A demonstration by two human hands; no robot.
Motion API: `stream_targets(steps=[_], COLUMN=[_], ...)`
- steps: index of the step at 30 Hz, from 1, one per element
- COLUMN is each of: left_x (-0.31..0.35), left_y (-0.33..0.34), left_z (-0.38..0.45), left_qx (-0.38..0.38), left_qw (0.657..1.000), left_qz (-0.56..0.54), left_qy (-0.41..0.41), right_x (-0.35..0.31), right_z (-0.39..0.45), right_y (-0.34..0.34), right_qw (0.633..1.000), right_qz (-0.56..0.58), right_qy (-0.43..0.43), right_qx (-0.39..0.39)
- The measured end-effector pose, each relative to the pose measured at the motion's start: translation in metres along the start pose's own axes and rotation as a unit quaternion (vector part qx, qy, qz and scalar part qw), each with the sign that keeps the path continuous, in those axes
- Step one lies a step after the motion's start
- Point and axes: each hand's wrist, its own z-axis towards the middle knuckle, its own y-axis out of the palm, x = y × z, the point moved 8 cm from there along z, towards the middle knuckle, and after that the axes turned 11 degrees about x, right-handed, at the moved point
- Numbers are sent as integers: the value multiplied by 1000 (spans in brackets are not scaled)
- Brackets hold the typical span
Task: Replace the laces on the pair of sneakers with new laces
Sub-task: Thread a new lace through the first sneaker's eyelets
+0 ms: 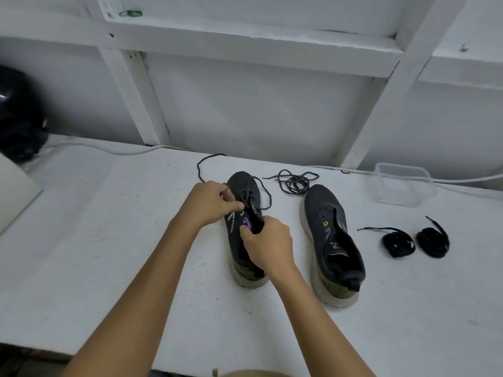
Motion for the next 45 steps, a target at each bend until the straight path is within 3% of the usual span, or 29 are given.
stream_targets(steps=[2, 5, 10, 12, 13, 14, 16, 17, 18, 19, 20, 22, 23, 24, 26, 28, 33, 42, 45], left_x=[-13, -19, -10, -3, 2, 6, 8, 4, 0, -7, -14, -25, -28, -28, -21, -14, -10, -1, 1], left_y=[5, 10, -2, -1, -1, -3, -19, -25, -28, -28, -28, -31, -30, -28, -14, 6, 21, 30, 31], left_z=[1, -3, -9, -12, -13, -13, -10, -7, -4, 0, 3, 5, 4, 2, -4, -7, -10, -11, -11], left_qx=[-11, -35, -50, -67, -78, -86, -55, -30, -13, 6, 28, 65, 77, 78, 41, -14, -42, 49, 78], left_qw=[998, 998, 984, 962, 927, 862, 661, 565, 514, 536, 630, 871, 940, 973, 993, 997, 997, 993, 993], left_qz=[54, 45, -168, -264, -365, -495, -735, -806, -834, -813, -738, -445, -289, -170, -82, -78, -69, -88, -48], left_qy=[-10, -18, -6, -22, -44, -73, -141, -172, -200, -227, -241, -199, -165, -134, -76, -23, 1, 55, 78], right_x=[0, 1, 1, 1, 1, 2, 3, 3, 4, 4, 4, 5, 5, 6, 5, 4, 5, 4, 5], right_z=[0, 1, 0, 0, 1, 1, 1, 2, 2, 2, 3, 4, 4, 4, 4, 4, 5, 5, 6], right_y=[0, 0, 0, 1, 1, 2, 3, 4, 4, 4, 4, 5, 5, 4, 4, 2, 4, 1, 2], right_qw=[1000, 1000, 1000, 1000, 1000, 1000, 1000, 1000, 1000, 1000, 1000, 1000, 1000, 1000, 1000, 1000, 1000, 1000, 1000], right_qz=[3, 8, 9, 6, 7, 8, 8, 8, 7, 6, 5, 5, 5, 6, 3, -1, 3, -7, -8], right_qy=[1, 7, 4, 5, 6, 7, 6, 7, 7, 8, 9, 12, 13, 13, 11, 7, 15, 5, 4], right_qx=[-1, -2, -6, -9, -10, -12, -14, -15, -15, -15, -15, -14, -14, -13, -12, -10, -14, -12, -15])
